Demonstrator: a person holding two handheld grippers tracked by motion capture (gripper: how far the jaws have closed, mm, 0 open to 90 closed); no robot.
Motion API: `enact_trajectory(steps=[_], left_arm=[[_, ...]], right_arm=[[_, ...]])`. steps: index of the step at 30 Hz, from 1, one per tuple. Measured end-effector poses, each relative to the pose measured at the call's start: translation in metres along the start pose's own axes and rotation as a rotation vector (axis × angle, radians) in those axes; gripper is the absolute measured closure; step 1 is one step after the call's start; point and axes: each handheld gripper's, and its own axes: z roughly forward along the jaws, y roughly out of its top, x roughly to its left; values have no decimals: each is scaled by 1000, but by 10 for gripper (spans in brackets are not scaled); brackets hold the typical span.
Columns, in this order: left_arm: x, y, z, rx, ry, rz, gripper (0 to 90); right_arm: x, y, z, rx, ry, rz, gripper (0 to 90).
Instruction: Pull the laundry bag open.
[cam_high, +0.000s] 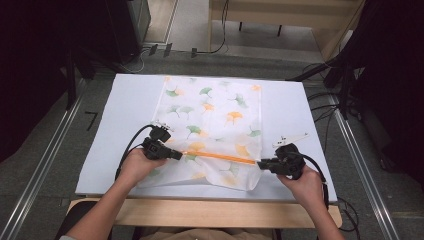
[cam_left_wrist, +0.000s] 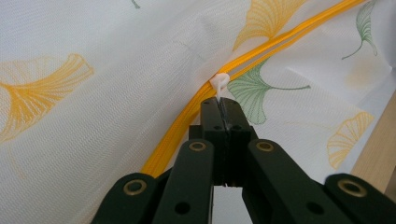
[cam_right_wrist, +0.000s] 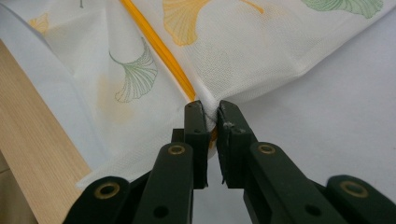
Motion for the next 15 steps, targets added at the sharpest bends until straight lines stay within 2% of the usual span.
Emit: enact_trajectory(steps=[4, 9, 15], left_arm=[[3, -2, -3, 3, -4, 4, 900], [7, -5, -7, 17, 13, -1, 900], [14, -11, -13, 9, 13, -32, 900]], right_arm=[[0, 0, 0, -2, 2, -2, 851], [0, 0, 0, 1, 3, -1, 851], [-1, 1, 0, 0, 4, 0, 851]])
